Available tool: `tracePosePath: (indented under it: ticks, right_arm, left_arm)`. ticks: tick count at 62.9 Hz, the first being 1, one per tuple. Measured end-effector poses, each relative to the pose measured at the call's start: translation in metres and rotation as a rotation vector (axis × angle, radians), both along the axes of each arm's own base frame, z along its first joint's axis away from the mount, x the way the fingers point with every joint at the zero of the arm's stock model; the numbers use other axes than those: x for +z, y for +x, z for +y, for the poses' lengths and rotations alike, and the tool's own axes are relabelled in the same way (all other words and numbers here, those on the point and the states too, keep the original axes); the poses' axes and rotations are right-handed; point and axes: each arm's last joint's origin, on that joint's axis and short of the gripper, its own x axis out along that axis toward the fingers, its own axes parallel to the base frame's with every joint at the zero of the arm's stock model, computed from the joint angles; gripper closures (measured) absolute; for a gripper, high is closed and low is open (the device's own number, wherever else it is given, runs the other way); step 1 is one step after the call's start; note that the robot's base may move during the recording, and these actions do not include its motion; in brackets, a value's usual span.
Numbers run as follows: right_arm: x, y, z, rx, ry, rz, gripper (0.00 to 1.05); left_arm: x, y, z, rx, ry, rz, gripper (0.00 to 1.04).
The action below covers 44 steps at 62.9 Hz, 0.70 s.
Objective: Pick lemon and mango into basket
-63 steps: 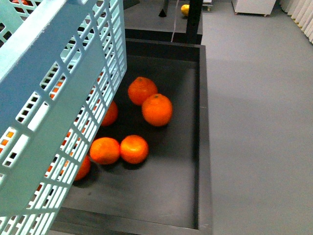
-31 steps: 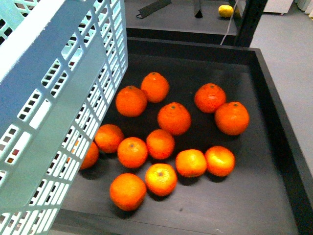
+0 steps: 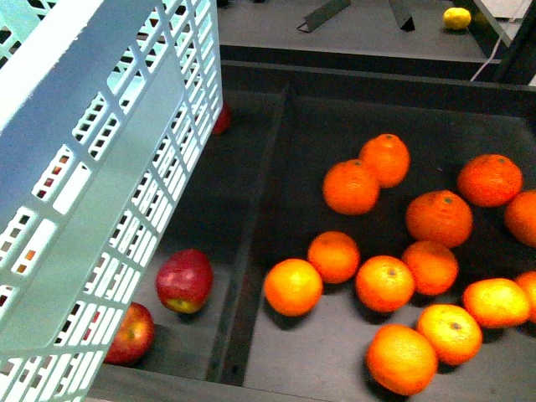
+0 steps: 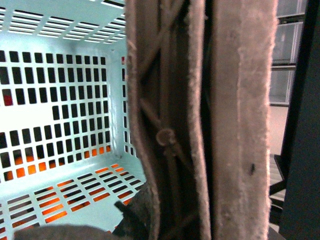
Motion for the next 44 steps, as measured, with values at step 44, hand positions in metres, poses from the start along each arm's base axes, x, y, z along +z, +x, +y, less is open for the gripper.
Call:
tracePosePath:
  ticks: [44]
  right_arm:
    - [0.0,0.0,0.0001,0.003,0.0,0.0,0.09]
  left_arm:
    - [0.0001,-0.0002,0.0001,0.002,0.001,-0.001,0.91]
